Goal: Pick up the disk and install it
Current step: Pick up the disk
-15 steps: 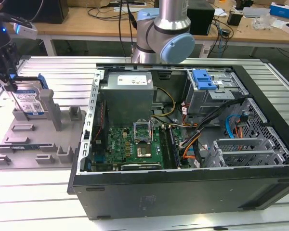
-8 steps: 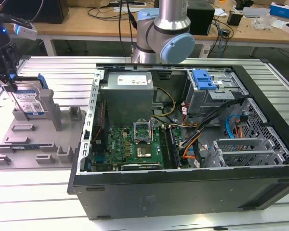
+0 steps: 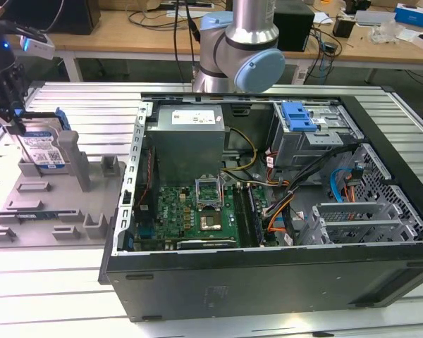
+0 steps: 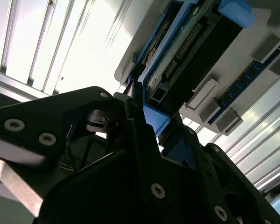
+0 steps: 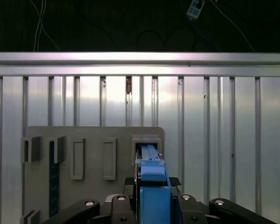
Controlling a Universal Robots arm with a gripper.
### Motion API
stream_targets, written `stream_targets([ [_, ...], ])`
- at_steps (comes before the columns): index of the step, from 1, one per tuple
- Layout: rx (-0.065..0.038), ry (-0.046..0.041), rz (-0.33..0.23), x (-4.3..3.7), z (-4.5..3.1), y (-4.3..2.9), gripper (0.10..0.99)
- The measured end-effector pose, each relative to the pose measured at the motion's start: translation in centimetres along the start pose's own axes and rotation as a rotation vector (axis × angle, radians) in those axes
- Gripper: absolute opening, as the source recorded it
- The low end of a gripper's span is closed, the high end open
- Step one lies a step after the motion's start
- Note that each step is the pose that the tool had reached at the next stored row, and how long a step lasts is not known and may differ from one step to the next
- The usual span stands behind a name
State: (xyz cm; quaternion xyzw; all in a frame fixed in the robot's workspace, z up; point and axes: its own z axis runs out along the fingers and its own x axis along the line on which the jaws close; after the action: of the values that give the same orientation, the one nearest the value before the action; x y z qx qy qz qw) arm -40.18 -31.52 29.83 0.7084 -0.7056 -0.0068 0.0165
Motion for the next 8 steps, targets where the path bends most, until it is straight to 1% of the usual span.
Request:
stream_targets([
  [8, 0.0, -0.0002, 0.0, 0.02, -0.05, 0.0, 0.365],
])
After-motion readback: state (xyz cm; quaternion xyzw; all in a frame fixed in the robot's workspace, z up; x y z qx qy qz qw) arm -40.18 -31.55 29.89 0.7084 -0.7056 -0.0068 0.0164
